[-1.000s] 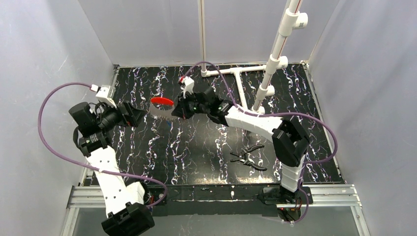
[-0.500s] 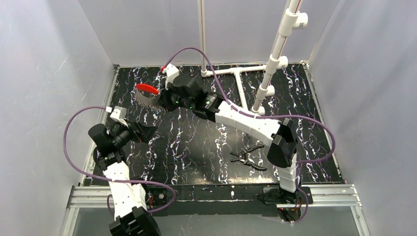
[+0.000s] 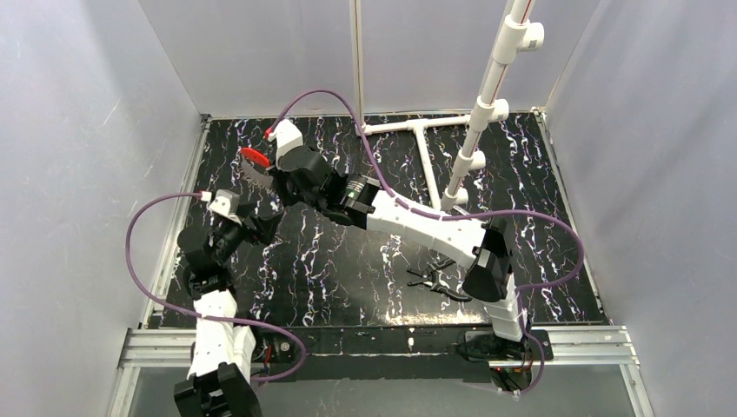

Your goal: Remove the keys from the keyring

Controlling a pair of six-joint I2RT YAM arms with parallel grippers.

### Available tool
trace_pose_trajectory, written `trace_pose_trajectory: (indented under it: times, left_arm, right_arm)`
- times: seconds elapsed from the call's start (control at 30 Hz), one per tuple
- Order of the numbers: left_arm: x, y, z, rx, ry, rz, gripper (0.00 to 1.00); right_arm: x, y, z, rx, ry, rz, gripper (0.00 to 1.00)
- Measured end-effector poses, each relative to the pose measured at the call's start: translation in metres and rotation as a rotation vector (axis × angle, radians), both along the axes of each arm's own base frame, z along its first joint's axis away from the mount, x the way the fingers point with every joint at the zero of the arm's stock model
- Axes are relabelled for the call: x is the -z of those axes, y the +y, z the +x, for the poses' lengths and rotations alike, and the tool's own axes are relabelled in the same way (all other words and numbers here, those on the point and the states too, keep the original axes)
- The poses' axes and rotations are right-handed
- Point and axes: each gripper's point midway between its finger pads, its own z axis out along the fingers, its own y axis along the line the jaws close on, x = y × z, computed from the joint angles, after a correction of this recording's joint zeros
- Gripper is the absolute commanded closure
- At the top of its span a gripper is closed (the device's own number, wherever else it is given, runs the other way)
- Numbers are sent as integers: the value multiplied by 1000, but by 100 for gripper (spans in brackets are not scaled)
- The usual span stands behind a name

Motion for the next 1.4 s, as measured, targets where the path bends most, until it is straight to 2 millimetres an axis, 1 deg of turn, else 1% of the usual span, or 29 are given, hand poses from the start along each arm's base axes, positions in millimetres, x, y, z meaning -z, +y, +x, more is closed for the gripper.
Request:
trace_pose_trajectory:
  times: [0.17,0.37,0.53,0.73,1.07,1.1,1.13,1.27,1.3,1.4]
  left_arm:
    - [-1,-8,10,5,-52,32,33]
    - [-10,-2,21,-37,-110,48,40]
    - [-16,2,24,-65,-142,53,45]
    - [-20,3,26,-71,-161,54,55]
    - [-17,3,27,-71,-167,63,60]
    - [-16,3,27,-70,-165,65,63]
    - [-15,3,27,-71,-163,65,67]
    - [-13,4,27,-73,-161,69,91]
    - [-13,3,27,-72,-160,68,94]
    - [-13,3,27,-71,-159,65,99]
  right_arm:
    - [-3,-4,5,47,-11,-7,99]
    - [-5,-2,5,68,-10,-4,99]
    - [3,0,5,73,12,-15,99]
    - [14,2,2,72,29,-41,99]
    - [0,8,-5,63,30,-3,99]
    - [0,9,-5,62,31,-2,99]
    - [-1,9,-6,62,32,0,99]
    - [-3,9,-7,61,34,1,99]
    - [-3,9,-8,60,35,1,99]
    - [-2,8,-9,61,37,-6,99]
